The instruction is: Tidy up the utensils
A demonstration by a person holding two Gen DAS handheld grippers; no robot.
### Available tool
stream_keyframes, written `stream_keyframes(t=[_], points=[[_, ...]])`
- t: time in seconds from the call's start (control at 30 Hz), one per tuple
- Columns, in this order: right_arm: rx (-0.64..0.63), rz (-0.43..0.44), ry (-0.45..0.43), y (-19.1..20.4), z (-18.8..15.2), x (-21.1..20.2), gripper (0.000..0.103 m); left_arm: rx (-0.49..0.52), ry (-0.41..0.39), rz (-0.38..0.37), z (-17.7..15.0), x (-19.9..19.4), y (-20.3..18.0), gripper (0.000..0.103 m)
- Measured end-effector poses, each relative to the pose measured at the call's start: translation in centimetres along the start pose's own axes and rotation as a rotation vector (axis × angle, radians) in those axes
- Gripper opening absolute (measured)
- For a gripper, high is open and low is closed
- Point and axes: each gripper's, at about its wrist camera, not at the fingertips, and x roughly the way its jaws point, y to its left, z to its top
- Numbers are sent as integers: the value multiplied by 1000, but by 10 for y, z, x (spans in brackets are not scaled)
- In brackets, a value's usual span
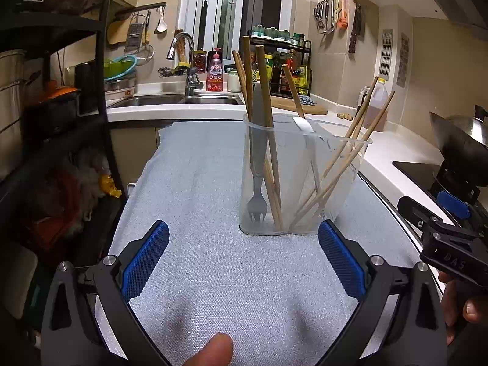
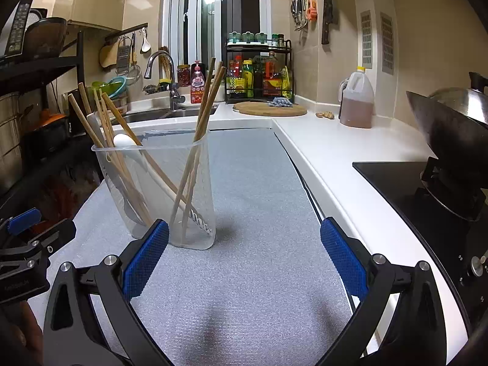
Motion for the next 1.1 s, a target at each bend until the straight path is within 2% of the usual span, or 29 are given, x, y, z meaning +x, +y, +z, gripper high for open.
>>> stream_keyframes(t=[1.1], points=[[-15, -2, -6, 3, -3, -1, 98, 10, -9, 5, -4, -4, -3, 95]])
